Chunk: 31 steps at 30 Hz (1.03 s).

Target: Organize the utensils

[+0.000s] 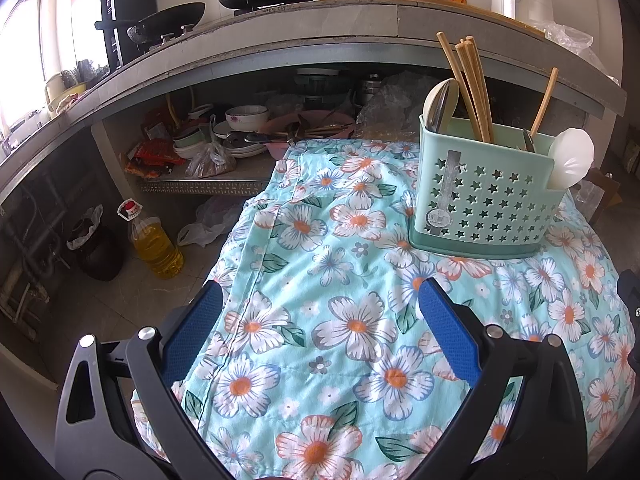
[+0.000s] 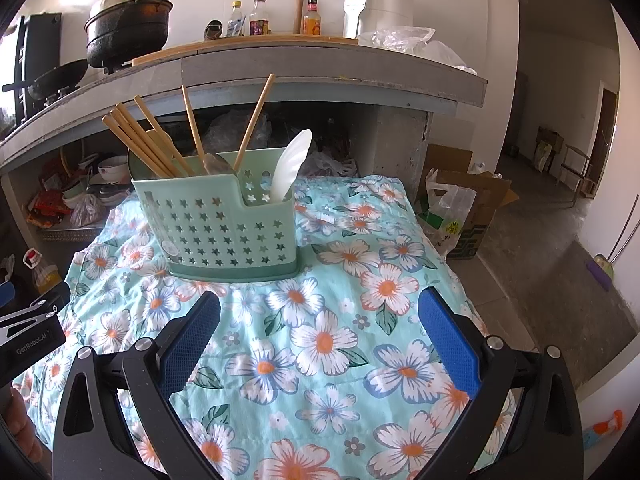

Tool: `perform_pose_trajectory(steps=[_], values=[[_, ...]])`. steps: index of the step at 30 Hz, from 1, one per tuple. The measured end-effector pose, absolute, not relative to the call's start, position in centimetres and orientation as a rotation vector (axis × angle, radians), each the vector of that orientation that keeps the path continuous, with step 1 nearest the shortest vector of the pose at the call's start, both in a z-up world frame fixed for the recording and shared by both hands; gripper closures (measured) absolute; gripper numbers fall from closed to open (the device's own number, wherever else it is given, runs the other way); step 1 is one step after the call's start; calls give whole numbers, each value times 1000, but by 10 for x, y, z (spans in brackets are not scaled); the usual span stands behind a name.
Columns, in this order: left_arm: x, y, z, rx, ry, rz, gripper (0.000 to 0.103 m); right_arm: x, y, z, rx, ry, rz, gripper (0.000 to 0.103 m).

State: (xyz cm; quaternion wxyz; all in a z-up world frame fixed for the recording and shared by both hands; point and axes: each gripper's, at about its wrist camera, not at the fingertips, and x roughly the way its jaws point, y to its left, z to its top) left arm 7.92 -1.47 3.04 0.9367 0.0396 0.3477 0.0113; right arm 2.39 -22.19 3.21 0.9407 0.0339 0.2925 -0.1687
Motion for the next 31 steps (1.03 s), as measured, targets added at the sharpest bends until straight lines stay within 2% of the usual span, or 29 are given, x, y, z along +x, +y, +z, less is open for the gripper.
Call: perform_pose_trajectory(steps=[31], values=[[79, -9, 22, 66, 735, 18, 8, 24, -222, 31, 75, 599, -341, 7]])
